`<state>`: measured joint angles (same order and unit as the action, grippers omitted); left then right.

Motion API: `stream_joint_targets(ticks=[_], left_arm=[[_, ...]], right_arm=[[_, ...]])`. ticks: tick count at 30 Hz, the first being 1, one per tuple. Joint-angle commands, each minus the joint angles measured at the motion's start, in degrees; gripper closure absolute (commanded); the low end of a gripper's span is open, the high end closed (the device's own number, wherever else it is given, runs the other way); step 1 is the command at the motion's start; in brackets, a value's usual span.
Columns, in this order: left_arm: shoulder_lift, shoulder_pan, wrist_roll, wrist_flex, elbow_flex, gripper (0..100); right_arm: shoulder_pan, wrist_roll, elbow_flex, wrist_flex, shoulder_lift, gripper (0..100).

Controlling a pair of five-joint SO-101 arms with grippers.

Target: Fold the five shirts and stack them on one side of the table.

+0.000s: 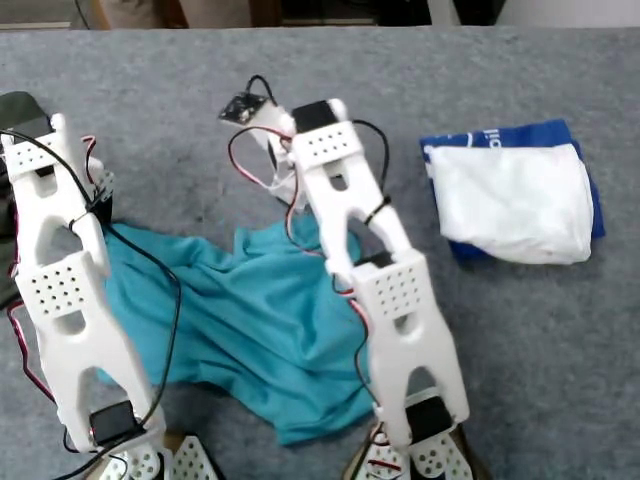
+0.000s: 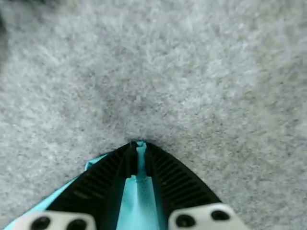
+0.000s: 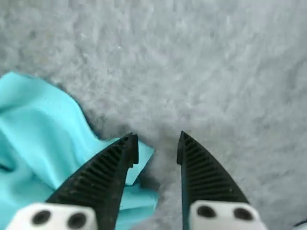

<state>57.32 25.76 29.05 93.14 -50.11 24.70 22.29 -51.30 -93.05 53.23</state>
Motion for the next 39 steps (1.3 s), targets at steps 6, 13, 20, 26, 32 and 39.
stream_joint_targets(ticks=[6, 13, 20, 26, 32, 39], left_arm=[[0.2, -0.1, -0.4, -0.3, -0.4, 98], [0.2, -0.1, -0.4, -0.3, -0.4, 98], [0.2, 0.0, -0.4, -0.3, -0.4, 98], [0.2, 0.0, -0.4, -0.3, -0.4, 98], [0.2, 0.0, -0.4, -0.3, -0.4, 98], [0.2, 0.0, -0.4, -0.3, -0.4, 98]], right_arm=[[-2.3, -11.3, -8.0, -8.4, -0.7, 80.9], [0.2, -15.0, -3.4, -8.9, -0.6, 81.0], [1.8, -15.7, 0.6, -7.3, -0.6, 81.0], [1.6, -15.7, 0.3, -6.5, 0.8, 81.0], [1.5, -15.7, -2.5, -6.6, 5.4, 80.9], [1.5, -15.4, -14.3, -6.8, 10.6, 80.8]])
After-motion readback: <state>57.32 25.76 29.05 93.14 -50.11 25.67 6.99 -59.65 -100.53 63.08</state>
